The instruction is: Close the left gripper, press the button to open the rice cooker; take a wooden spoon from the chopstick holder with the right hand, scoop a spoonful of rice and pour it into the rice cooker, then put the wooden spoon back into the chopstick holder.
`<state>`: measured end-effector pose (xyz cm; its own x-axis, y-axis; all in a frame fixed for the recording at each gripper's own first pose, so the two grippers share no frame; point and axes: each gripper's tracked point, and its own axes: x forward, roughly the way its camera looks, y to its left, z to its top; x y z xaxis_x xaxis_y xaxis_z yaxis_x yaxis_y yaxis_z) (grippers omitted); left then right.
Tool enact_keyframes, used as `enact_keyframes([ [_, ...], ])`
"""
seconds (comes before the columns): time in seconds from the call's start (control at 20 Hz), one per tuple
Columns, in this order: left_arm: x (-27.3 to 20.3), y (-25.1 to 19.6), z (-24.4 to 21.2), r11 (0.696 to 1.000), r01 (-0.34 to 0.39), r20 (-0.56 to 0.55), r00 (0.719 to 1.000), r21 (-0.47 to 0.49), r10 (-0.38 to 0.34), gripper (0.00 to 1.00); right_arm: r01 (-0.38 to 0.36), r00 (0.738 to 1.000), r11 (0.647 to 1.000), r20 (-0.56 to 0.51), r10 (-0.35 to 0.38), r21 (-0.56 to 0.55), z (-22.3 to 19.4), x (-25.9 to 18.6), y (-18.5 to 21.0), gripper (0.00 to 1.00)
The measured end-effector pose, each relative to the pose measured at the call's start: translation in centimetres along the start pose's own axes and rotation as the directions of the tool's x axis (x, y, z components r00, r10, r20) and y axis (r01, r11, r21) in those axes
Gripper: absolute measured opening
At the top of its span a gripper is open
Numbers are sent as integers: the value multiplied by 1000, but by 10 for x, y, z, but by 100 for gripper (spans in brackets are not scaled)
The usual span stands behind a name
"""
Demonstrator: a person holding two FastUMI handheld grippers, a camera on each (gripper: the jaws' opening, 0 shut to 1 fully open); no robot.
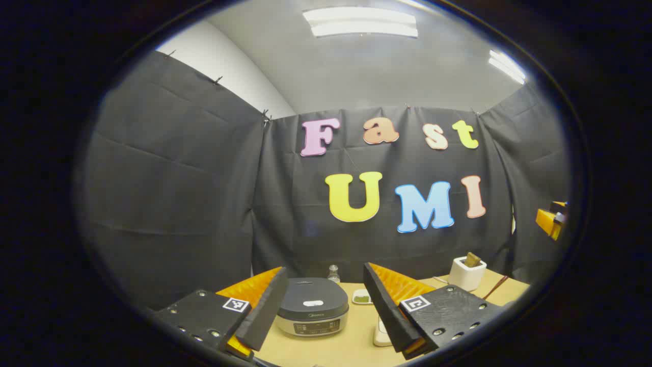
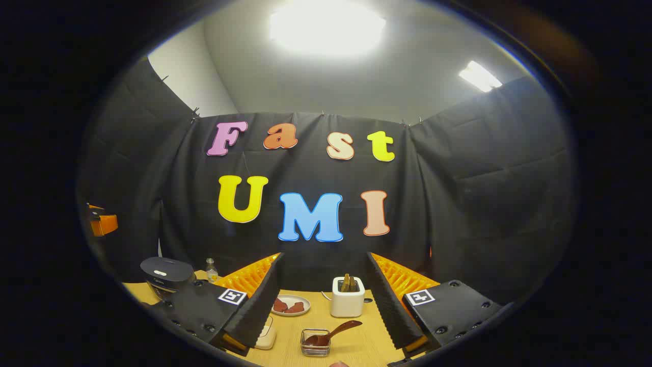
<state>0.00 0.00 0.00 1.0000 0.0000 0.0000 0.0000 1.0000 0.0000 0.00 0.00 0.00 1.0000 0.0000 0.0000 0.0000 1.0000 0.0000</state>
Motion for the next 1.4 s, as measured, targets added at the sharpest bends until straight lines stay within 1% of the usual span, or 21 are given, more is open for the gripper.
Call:
enact_keyframes([
  [0.2, 0, -1, -4, 1000, 1, 1, 1000, 11, -1, 92, 3, 1000, 1000, -6, -3, 6, -3, -1, 1, 97],
  [0.25, 0, -1, -4, 1000, -1, 1, 1000, 17, 1, 90, 3, 1000, 1000, -9, -3, 11, -4, -1, 2, 97],
  [1.1, 2, -6, -4, 999, 16, -9, 1000, 32, -15, 91, 14, 1000, 1000, -25, -14, 26, -10, -3, -4, 97],
  [1.4, 2, -7, -4, 999, 20, -16, 1000, 36, -19, 90, 6, 999, 1000, -40, -5, 27, -16, -2, -8, 98],
])
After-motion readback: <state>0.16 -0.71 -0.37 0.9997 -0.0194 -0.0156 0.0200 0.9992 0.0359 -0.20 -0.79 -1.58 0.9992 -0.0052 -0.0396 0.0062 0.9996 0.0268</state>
